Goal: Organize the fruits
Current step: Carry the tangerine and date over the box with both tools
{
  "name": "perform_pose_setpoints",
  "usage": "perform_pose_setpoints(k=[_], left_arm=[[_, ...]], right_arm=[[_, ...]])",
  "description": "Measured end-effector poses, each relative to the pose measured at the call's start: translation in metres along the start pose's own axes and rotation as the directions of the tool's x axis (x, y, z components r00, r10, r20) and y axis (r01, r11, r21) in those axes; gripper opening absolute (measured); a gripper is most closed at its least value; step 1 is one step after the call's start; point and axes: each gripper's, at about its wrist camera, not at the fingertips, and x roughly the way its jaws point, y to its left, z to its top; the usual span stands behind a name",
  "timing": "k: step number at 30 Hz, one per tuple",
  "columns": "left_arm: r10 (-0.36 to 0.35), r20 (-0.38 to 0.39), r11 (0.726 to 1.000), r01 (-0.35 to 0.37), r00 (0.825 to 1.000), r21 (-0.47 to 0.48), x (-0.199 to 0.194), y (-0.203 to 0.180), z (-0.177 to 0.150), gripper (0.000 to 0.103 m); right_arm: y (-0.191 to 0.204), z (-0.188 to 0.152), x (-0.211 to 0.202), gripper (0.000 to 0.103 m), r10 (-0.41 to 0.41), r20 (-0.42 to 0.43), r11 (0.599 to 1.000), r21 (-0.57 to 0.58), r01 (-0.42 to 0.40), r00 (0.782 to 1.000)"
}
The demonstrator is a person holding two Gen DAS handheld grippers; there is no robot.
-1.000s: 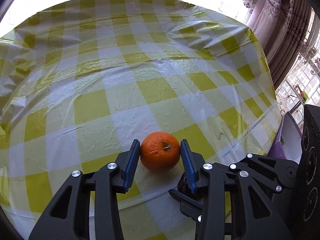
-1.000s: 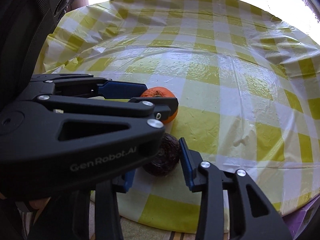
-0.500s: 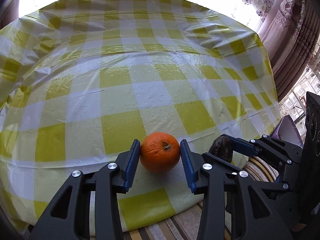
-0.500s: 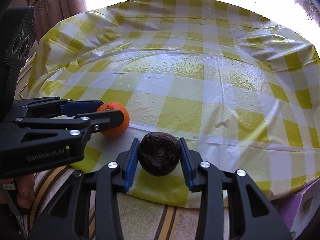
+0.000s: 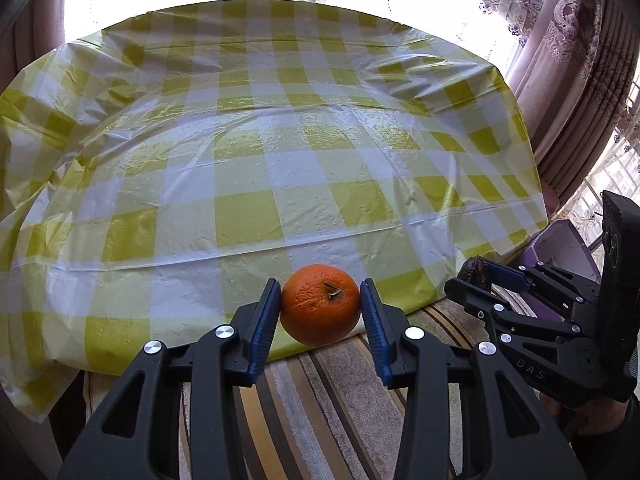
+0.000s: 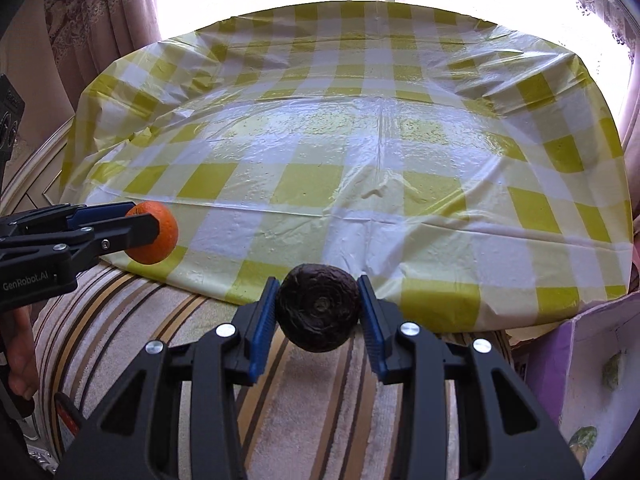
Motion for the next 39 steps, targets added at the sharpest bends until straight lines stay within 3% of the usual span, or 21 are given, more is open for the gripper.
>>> perform_pose_setpoints(k=[10, 22, 29, 39], left_arm=[[-0.029, 0.021, 0.997, 0.028, 0.999, 0.069, -0.021, -0.062, -0.006, 0.039], [-0.126, 0.015, 0.987, 0.123, 0.992, 0.106, -0.007, -0.184, -0.028, 0.039], [-0.208, -0.059, 0.957, 0.216, 0.976, 0.193, 0.017, -0.27, -0.062, 0.039], [-0.237, -0.108, 0.917, 0.259, 0.965, 0.303, 0.052, -0.327, -0.077, 0.039]], right_arm=[[-0.046, -0.029, -0.041, 0.039, -0.047, 0.019, 0.996, 0.076, 0.045, 0.999], [-0.13, -0.076, -0.096, 0.039, -0.175, 0.016, 0.961, 0.221, 0.167, 0.984], [-0.187, -0.115, -0.123, 0.039, -0.285, -0.023, 0.908, 0.314, 0.278, 0.958], [-0.24, -0.16, -0.134, 0.039, -0.422, -0.1, 0.823, 0.374, 0.427, 0.901]])
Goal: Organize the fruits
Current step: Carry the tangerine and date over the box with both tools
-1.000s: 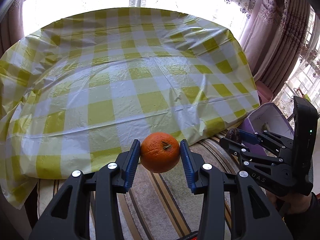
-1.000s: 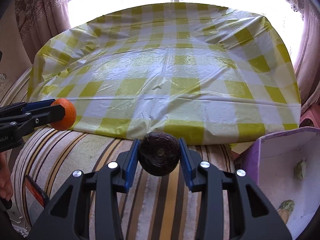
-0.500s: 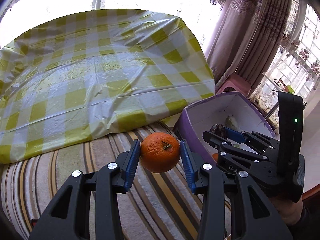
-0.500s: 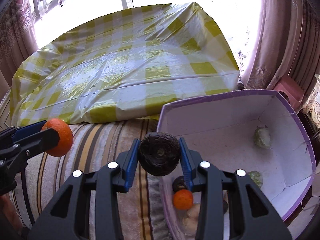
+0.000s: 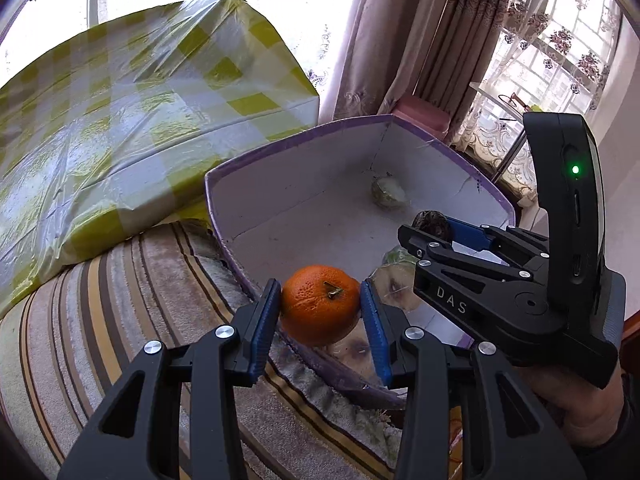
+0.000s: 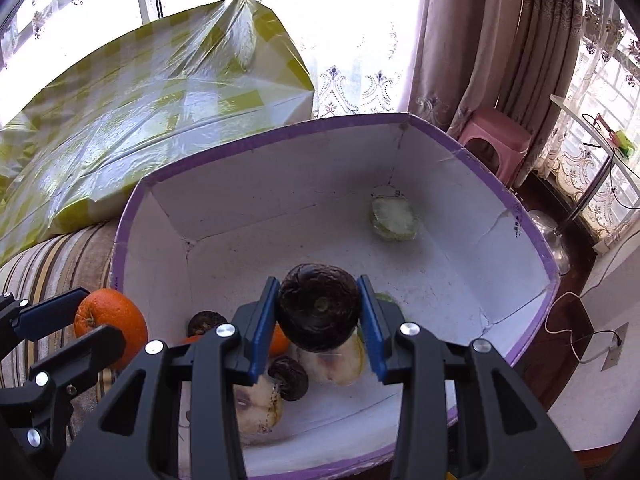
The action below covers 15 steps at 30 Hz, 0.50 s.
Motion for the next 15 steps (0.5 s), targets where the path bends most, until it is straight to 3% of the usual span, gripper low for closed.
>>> perform_pose_setpoints(k=[15], left_arm=[[-0.014, -0.065, 1.0, 0.015, 0.998, 0.015, 0.038, -0.009, 0.0, 0.04]], right_arm=[[-0.022, -0.008, 0.015, 0.04, -0.062, -0.033, 0.997, 0.047, 0.063, 0.998]])
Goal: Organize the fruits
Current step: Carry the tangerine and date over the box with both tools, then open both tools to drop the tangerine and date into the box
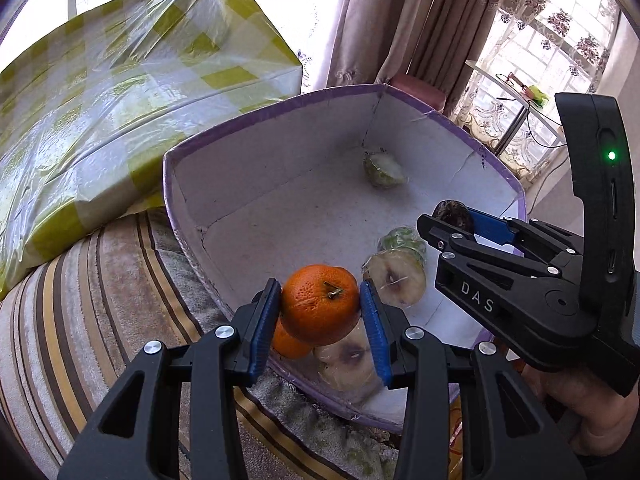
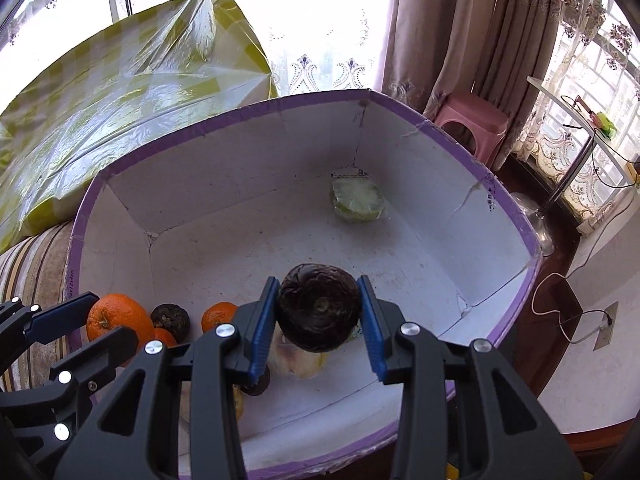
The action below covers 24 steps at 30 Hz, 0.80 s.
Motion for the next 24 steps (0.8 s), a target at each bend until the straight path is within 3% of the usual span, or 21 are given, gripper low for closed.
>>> perform_pose_setpoints(k=[7, 9, 11, 14, 21, 24], left_arm=[[-0.024, 0.0, 0.999, 0.024, 1.0, -0.023, 0.001, 0.003, 0.001, 0.043], [-0.034, 0.004, 0.999, 0.034, 0.999, -0.026, 0.001, 0.003, 0.001, 0.048], [-0.04, 0.007, 0.999, 0.04, 0.999, -0.02, 0.0, 0.002, 0.001, 0.052], [-0.035, 0.033, 0.999, 0.035, 0.999, -0.018, -0.006, -0.001, 0.0, 0.067], [0.01, 0.073, 1.0, -0.009, 0.997, -0.01, -0.016, -0.005, 0.0, 0.086], [0.012, 0.065, 1.0, -0.012, 0.998, -0.009, -0.015, -0.004, 0.0, 0.087]], right_arm=[[-0.003, 0.001, -0.003, 0.044, -0.023, 0.006, 1.0, 0.012, 0.023, 1.0], [-0.003, 0.001, -0.005, 0.052, -0.033, 0.013, 0.999, 0.013, 0.033, 0.999], [-0.003, 0.002, -0.007, 0.053, -0.035, 0.017, 0.999, 0.013, 0.035, 0.999], [-0.004, 0.002, -0.01, 0.066, -0.054, 0.026, 0.998, 0.014, 0.053, 0.998], [-0.007, 0.001, -0.013, 0.07, -0.068, 0.035, 0.997, 0.024, 0.068, 0.997], [-0.008, 0.001, -0.013, 0.07, -0.069, 0.035, 0.997, 0.025, 0.068, 0.997]])
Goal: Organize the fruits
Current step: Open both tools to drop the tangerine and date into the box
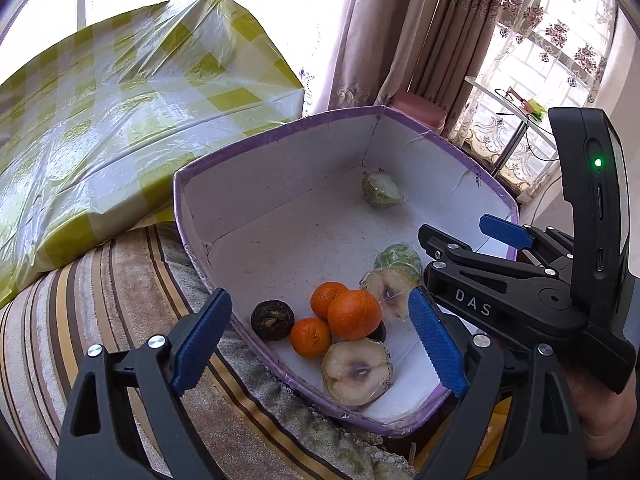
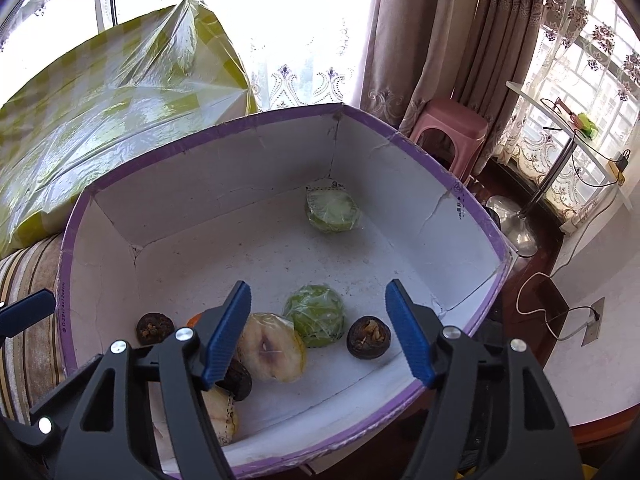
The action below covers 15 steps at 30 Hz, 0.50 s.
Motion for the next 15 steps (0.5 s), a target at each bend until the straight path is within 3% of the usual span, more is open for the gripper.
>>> perform_pose_setpoints(k=[15], left_arm=[[-0.014, 0.007, 1.0, 0.014, 1.0, 0.017, -0.009, -0.011, 0.001, 0.091]], right_arm=[[-0.009, 0.0, -0.003, 0.07, -0.045, 0.015, 0.999, 0.005, 0.044, 0.999]])
